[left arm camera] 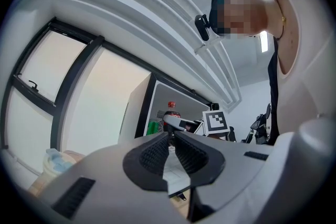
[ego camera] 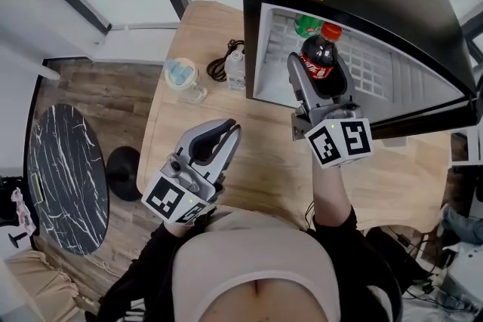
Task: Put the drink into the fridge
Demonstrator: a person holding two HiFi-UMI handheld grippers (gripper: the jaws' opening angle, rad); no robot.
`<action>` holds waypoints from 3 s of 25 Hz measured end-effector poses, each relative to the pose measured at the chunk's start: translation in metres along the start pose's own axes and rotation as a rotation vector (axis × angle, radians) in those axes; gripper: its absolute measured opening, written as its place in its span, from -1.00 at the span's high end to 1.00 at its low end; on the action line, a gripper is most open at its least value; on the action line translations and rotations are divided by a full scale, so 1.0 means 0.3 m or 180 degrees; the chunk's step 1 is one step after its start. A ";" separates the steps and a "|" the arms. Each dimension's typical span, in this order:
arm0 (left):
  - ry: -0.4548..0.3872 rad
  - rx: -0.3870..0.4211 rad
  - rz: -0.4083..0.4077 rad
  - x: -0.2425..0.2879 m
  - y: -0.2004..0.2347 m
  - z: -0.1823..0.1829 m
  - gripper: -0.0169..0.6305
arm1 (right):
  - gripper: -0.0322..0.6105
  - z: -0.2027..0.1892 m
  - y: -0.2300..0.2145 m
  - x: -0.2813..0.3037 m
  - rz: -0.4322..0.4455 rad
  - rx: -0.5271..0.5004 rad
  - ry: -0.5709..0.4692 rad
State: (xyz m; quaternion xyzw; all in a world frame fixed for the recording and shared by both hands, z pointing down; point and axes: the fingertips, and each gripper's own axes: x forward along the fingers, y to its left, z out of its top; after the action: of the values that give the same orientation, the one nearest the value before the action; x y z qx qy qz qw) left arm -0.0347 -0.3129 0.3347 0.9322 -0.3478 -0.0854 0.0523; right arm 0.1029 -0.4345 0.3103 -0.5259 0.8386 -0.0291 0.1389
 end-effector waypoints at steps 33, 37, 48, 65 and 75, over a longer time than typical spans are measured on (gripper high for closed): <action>0.0080 -0.0105 0.0095 -0.022 0.022 -0.054 0.82 | -0.12 -0.116 -0.121 0.151 -0.0476 -0.0586 0.0220; 0.0072 -0.0102 0.0098 -0.021 0.022 -0.053 0.82 | -0.12 -0.137 -0.104 0.159 -0.0473 -0.0836 0.0311; 0.0054 -0.0092 0.0089 -0.025 0.029 -0.044 0.82 | -0.12 -0.136 -0.094 0.152 -0.0547 -0.0924 0.0262; 0.0042 -0.0118 0.0044 -0.018 0.014 -0.050 0.82 | -0.12 -0.138 -0.100 0.108 -0.0575 -0.0858 0.0281; 0.0034 -0.0113 0.0032 -0.015 0.008 -0.041 0.82 | -0.12 -0.138 -0.101 0.103 -0.0557 -0.0815 0.0270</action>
State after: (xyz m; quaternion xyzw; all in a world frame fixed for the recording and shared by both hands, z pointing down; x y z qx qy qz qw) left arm -0.0373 -0.3113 0.3477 0.9298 -0.3506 -0.0863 0.0711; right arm 0.1058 -0.4795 0.3498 -0.6086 0.7916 0.0439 0.0321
